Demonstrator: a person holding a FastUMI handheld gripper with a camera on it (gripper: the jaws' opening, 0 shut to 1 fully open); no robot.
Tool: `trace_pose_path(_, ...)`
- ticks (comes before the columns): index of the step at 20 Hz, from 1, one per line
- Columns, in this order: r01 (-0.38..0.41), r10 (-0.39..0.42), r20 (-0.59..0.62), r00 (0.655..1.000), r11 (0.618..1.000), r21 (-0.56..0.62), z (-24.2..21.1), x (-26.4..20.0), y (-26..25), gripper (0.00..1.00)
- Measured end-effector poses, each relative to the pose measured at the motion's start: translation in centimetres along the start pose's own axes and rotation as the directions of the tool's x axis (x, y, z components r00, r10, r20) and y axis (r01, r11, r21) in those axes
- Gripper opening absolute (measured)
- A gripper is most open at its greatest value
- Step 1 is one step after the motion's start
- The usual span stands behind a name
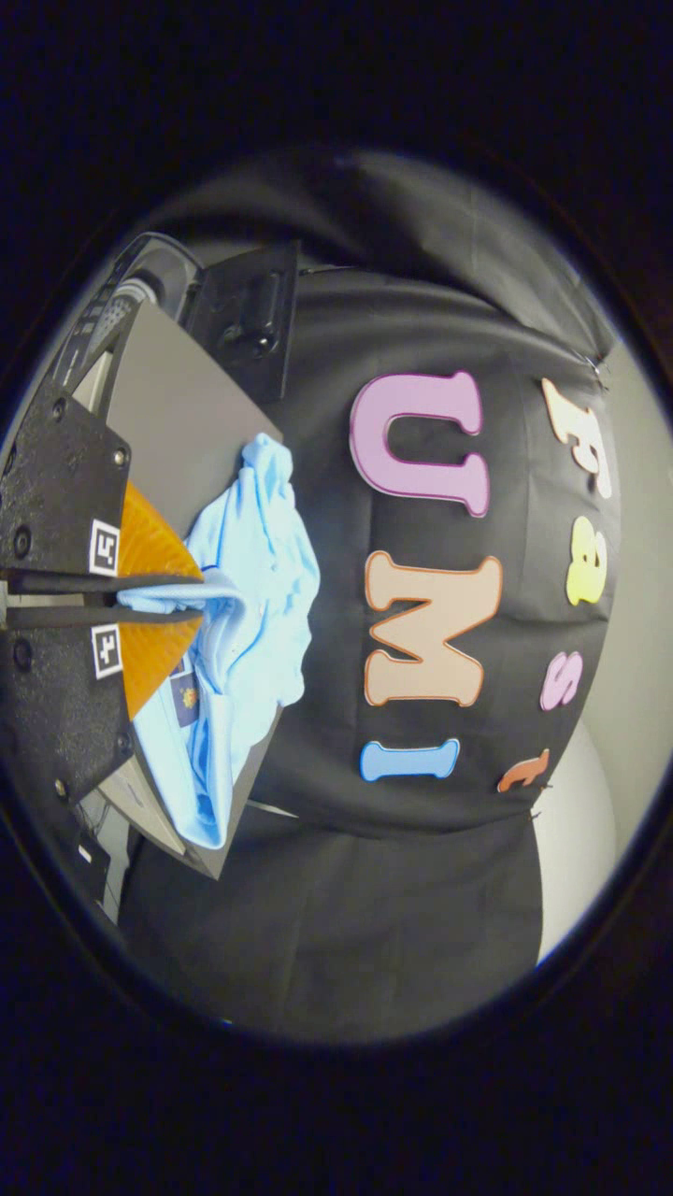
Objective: Put the clothes into the washing machine and then close the washing machine lid.
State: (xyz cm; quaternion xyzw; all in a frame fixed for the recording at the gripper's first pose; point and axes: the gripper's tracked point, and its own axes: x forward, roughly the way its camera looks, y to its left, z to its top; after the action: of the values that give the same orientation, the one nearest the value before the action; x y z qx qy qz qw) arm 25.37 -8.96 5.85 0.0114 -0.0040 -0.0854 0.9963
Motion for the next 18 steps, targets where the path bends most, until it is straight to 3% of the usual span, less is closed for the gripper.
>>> trace_pose_path(6,-0.028,0.027,0.075,0.997,0.999,0.016,3.3,-1.2,4.8,0.05)
trace_pose_path(12,-0.078,0.079,0.070,0.994,0.997,-0.029,5.3,-2.0,11.1,0.04)
trace_pose_path(18,-0.094,0.096,0.035,0.995,0.994,-0.053,5.2,-2.0,13.2,0.05)
